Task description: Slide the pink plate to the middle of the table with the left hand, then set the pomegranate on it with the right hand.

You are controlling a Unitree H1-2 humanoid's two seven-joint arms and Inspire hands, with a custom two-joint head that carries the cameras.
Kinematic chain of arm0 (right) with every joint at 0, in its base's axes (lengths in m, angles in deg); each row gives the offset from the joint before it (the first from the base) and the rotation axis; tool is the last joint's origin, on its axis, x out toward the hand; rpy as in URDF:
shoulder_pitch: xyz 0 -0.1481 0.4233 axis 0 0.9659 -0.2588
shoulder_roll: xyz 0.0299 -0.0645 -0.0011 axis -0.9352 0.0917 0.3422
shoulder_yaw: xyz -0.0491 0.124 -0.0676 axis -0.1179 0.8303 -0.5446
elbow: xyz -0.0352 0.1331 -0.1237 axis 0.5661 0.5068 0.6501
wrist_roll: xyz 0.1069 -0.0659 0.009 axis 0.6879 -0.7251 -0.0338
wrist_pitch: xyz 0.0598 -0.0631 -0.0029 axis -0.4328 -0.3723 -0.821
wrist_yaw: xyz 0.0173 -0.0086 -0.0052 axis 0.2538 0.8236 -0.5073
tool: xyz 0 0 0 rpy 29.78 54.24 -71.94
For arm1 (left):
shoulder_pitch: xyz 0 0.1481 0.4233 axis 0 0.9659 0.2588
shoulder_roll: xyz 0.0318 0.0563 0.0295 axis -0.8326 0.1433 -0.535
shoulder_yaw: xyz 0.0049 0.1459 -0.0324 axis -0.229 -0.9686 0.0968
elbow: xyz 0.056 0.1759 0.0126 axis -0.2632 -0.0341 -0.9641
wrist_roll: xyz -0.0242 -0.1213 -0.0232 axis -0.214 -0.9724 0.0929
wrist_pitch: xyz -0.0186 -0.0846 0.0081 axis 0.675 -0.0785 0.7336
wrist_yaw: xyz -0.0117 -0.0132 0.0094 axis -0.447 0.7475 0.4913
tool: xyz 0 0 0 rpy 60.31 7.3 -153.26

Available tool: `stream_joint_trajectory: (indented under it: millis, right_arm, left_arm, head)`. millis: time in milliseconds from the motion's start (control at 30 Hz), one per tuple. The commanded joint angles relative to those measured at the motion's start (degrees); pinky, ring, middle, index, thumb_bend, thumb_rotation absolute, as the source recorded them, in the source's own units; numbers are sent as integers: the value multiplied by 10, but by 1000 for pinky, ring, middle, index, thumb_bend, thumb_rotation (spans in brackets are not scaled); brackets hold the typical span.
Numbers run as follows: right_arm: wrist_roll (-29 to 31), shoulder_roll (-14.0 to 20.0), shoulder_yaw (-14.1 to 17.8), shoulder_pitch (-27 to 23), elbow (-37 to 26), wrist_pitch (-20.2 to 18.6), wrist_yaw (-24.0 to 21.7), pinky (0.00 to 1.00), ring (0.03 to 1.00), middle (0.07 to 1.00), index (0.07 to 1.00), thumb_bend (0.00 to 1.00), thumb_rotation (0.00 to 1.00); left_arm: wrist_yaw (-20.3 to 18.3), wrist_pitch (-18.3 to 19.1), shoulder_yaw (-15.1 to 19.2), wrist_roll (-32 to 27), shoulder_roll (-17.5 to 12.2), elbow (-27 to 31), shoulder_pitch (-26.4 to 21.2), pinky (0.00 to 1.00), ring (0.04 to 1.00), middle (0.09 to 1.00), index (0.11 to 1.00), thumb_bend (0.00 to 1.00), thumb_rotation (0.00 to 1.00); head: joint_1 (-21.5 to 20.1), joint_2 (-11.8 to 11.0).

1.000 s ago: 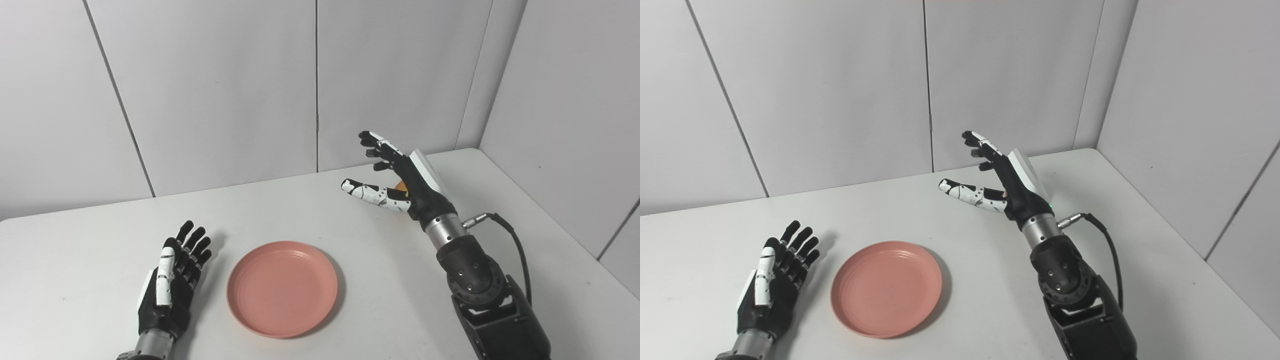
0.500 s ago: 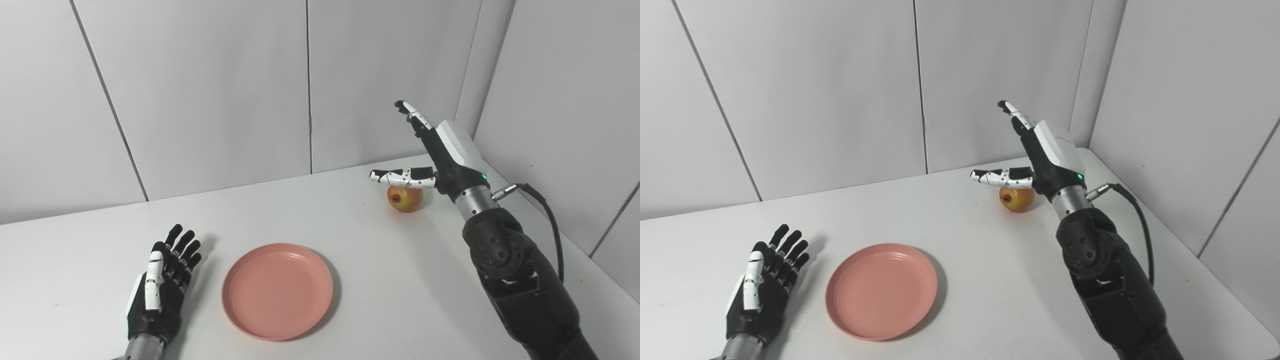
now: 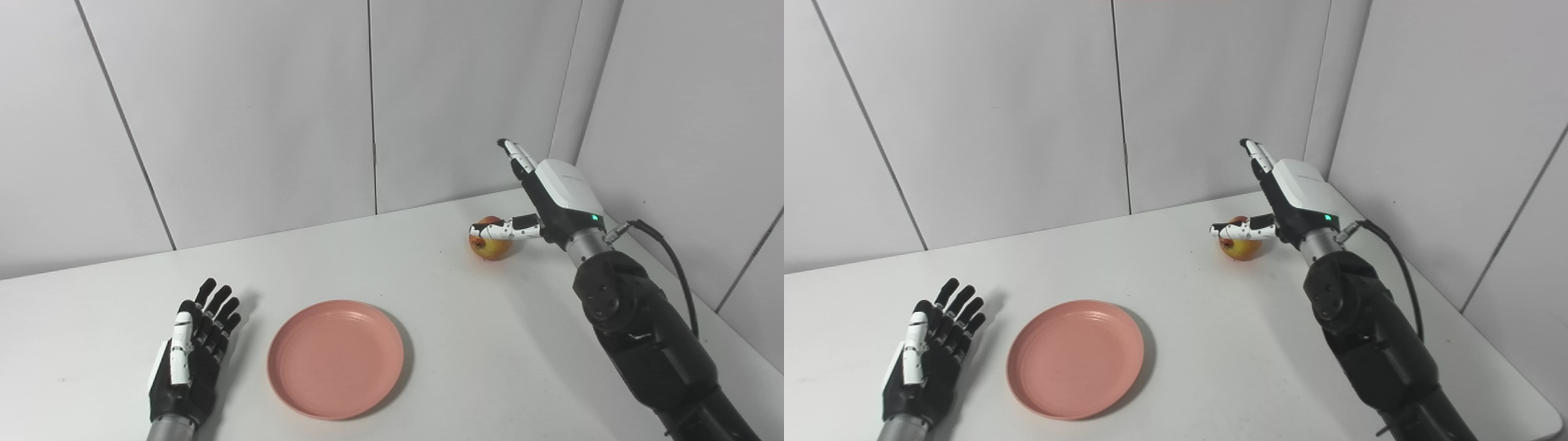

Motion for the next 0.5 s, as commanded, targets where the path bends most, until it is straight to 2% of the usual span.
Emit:
stream_joint_trajectory:
  millis: [0,233,467]
  right_arm:
    - [-5,17,2,-31,3,19,11,753,891,964,974,989,504]
    - [13,16,-6,-42,46,13,-12,712,863,959,974,1000,528]
    - [21,13,-13,-61,104,26,-1,717,858,946,959,1000,505]
  left_arm:
    - [2,30,1,3,-9,-16,19,955,931,932,923,343,1000]
    - [0,35,2,-4,-9,-13,20,959,931,931,924,341,1000]
    - [2,36,-1,-1,-12,-6,23,955,930,932,925,338,1000]
  head:
    - [0,0]
    - [-1,2]
    - [2,8]
